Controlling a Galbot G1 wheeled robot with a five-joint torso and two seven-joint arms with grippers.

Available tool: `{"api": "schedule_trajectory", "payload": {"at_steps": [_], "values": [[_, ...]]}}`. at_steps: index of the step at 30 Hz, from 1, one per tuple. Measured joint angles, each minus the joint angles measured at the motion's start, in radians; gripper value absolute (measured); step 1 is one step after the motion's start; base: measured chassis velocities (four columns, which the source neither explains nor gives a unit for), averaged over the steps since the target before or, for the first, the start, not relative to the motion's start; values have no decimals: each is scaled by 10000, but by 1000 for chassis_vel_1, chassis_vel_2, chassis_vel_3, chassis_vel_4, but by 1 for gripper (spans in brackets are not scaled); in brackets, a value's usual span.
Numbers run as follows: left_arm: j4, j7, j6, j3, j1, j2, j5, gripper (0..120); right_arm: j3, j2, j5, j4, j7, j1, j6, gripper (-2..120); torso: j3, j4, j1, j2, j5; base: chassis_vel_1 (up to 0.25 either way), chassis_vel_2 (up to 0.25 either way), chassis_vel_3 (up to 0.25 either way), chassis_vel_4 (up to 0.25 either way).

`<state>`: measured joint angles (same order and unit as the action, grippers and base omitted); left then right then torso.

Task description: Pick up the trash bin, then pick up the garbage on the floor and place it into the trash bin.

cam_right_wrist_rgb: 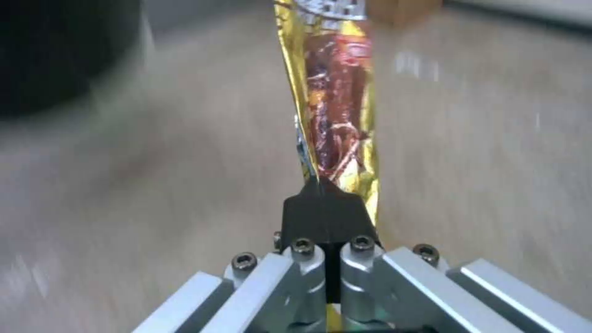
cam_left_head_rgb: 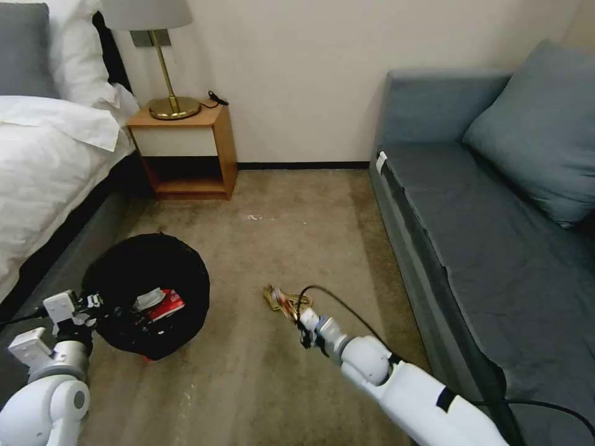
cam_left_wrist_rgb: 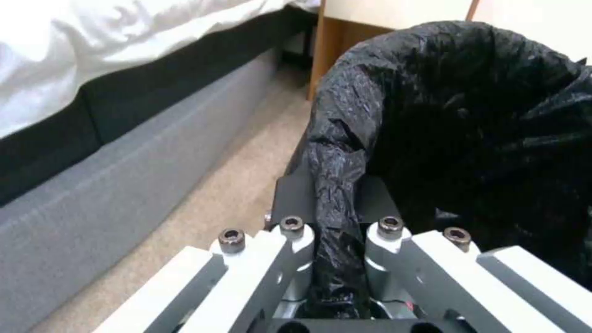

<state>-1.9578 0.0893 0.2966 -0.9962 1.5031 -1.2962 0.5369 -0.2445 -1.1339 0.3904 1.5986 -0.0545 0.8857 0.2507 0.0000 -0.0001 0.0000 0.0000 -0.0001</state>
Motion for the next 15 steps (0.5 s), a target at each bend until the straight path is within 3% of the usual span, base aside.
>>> {"api": "schedule_trajectory", "payload": {"at_steps": [6, 9, 13, 15], "values": [[141, -62, -7, 65, 83, 119, 150, 5, 186, -368, 1788, 526, -40, -539, -1476, 0, 0, 0, 0, 0, 1, 0, 0, 0, 0], [103, -167, 3, 126, 130, 83, 73, 5, -537, -855, 2676, 440, -74, -1411, -2683, 0, 0, 0, 0, 0, 1, 0, 0, 0, 0], [87, -184, 4, 146, 144, 25, -28, 5, -1336, -1294, 2919, 99, 4, -2075, -3201, 0, 0, 0, 0, 0, -1, 0, 0, 0, 0], [15, -210, 5, 150, 187, -18, -52, 5, -2375, -1857, 2979, -587, 52, -2772, -3832, 0, 0, 4, 0, 1, -2, 0, 0, 0, 0]]}}
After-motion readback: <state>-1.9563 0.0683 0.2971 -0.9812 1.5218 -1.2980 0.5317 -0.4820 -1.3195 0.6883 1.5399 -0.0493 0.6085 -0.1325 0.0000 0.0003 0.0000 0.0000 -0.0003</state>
